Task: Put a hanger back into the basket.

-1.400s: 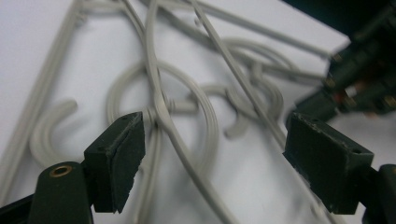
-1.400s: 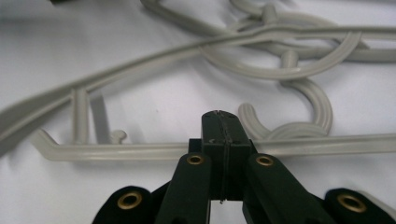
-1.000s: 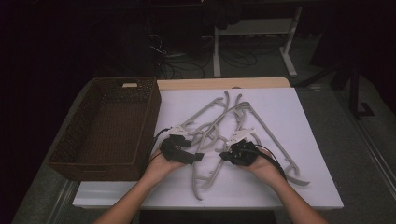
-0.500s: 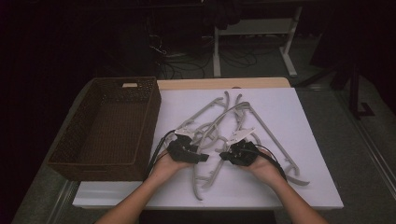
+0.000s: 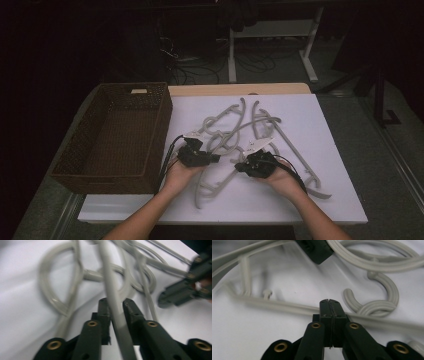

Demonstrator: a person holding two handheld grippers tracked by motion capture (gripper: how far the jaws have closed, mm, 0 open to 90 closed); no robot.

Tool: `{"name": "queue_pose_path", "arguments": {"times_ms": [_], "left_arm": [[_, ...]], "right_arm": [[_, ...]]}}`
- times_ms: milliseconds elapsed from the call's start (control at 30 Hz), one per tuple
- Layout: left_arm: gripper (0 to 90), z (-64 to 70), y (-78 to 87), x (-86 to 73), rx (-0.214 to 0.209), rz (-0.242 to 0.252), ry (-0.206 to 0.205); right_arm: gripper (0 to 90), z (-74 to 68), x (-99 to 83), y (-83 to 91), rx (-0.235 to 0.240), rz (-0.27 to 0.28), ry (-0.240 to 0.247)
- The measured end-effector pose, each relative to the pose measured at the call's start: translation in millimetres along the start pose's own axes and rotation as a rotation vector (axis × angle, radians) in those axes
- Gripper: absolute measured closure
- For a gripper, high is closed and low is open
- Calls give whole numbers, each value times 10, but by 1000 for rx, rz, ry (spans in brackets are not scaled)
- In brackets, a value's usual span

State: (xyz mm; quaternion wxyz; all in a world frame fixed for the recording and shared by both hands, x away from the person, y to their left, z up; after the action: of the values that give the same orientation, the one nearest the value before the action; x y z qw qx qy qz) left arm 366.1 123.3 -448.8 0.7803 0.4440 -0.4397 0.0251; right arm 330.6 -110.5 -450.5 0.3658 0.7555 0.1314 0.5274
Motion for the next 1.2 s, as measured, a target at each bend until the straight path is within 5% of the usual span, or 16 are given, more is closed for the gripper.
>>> {"name": "queue_pose_path", "arguments": {"times_ms": [200, 367, 700, 967, 1200], "left_arm": [[816, 8, 86, 97, 66, 14, -2], [817, 46, 265, 223, 93, 42, -6], [819, 31, 963, 689, 132, 113, -59], [820, -265, 1667, 943, 217, 173, -89], [820, -694, 2179, 880, 323, 195, -63]], "right_arm": [[772, -52, 15, 170, 30, 74, -6], [578, -84, -33, 320, 37, 124, -32], [229, -115, -195, 458, -23, 163, -88], [134, -90, -207, 459, -37, 196, -97], [130, -79, -205, 459, -43, 199, -96]]}}
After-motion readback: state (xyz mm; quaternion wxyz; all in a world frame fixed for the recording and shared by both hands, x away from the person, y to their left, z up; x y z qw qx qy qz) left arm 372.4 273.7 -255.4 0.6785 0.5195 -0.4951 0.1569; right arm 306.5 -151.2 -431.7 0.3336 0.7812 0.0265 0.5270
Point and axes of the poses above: each handheld gripper's, and its own axes: y roughly backward along the jaws, x roughly out of its top, z roughly to its right, the point moved 1 cm from there along -y, roughly forward along the jaws, and after that the axes turned 8 degrees about x, right-handed, at the moved point
